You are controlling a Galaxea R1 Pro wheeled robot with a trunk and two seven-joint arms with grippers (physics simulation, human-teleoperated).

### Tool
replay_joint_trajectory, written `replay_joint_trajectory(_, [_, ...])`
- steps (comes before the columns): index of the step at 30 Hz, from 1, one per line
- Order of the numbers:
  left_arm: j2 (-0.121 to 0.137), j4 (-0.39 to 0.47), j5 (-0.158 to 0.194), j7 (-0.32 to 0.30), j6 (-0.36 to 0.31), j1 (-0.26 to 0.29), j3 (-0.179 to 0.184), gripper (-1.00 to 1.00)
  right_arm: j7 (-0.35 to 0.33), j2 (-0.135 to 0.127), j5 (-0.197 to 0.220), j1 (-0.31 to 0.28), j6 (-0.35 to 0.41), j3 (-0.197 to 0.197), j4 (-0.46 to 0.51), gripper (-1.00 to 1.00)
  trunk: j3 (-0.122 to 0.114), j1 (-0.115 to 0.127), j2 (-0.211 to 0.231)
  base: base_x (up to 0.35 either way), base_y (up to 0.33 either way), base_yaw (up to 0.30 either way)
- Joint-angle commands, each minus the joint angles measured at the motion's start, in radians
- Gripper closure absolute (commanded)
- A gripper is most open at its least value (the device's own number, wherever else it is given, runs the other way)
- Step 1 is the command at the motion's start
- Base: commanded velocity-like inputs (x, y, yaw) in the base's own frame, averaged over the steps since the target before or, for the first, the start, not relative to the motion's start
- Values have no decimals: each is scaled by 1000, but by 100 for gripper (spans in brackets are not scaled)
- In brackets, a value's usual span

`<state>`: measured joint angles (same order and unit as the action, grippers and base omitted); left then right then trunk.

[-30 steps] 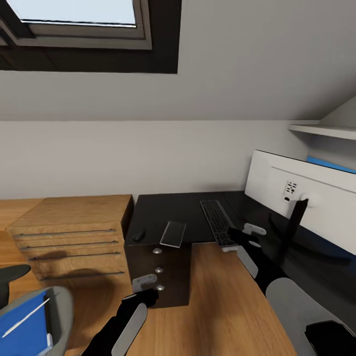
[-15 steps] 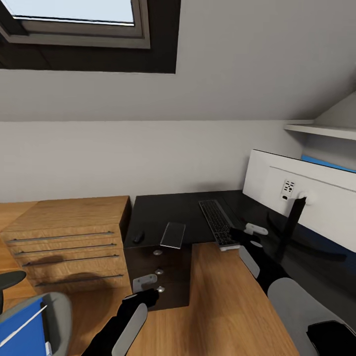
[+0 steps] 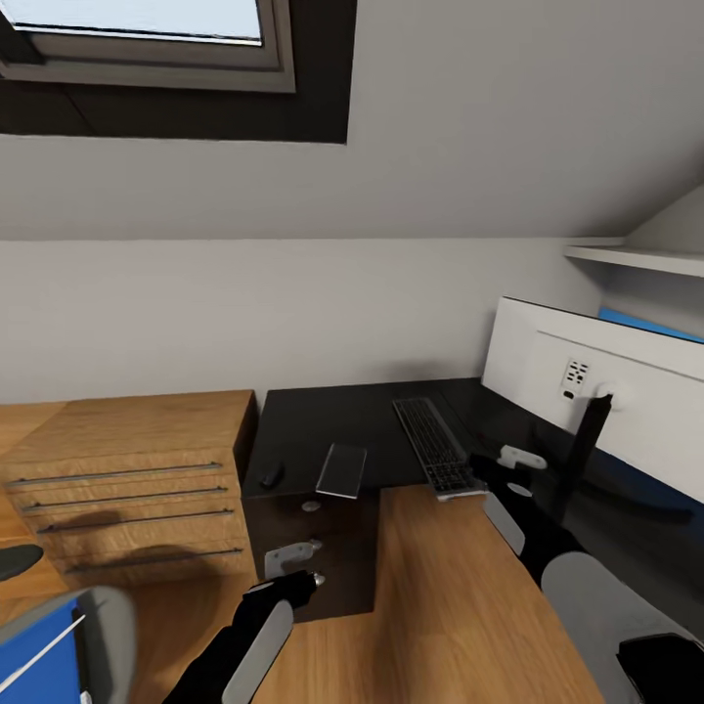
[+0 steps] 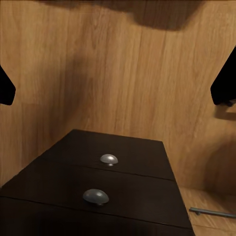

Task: In the bedroom, organize the workspace by keeping the computer under the desk, ensuring the monitor is on the desk, placing the keyboard on the desk next to the monitor, placing the mouse on the desk next to the keyboard, moving the folder from the swivel chair onto the desk next to the mouse, stacking the notebook on top of the folder with the pen on top of the notebook, and positioning the swivel chair next to the desk.

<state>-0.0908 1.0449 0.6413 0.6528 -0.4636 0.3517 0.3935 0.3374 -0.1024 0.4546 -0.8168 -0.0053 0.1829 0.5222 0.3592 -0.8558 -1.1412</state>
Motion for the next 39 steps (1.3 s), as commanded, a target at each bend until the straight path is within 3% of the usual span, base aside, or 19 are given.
replay_joint_trajectory(1, [0, 1, 8, 8, -2, 1, 9, -100, 8, -10, 6, -1, -34, 8, -17, -100, 1, 0, -1, 267, -8, 0])
replay_joint_trajectory(11, [-1, 13, 8, 8, -2, 1, 39, -100, 10, -44, 2, -1, -191, 3, -106, -100, 1, 0, -1, 141, -20, 0])
replay_joint_trajectory(25, [1, 145, 10, 9, -4, -10, 50, -100, 14, -59, 5, -1, -231, 3, -123, -100, 1, 0, -1, 10, -2, 0])
replay_joint_trajectory(31, [3, 278, 9, 23, -5, -76, 83, -100, 15, -61, 8, -1, -244, -10, -123, -100, 1, 0, -1, 0, 0, 0])
replay_joint_trajectory(33, [4, 385, 9, 61, -9, -140, 92, -100, 15, -66, 8, -1, -260, -28, -123, -100, 1, 0, -1, 0, 0, 0])
replay_joint_trajectory(36, [5, 425, 10, 86, -11, -168, 99, -100, 15, -74, 8, -1, -265, -34, -124, -100, 1, 0, -1, 0, 0, 0])
replay_joint_trajectory(37, [5, 443, 10, 99, -12, -181, 114, -100, 32, -93, 8, -1, -265, -37, -127, -100, 1, 0, -1, 0, 0, 0])
replay_joint_trajectory(39, [5, 448, 9, 102, -12, -184, 120, -100, 63, -107, 8, -2, -264, -38, -134, -100, 1, 0, -1, 0, 0, 0])
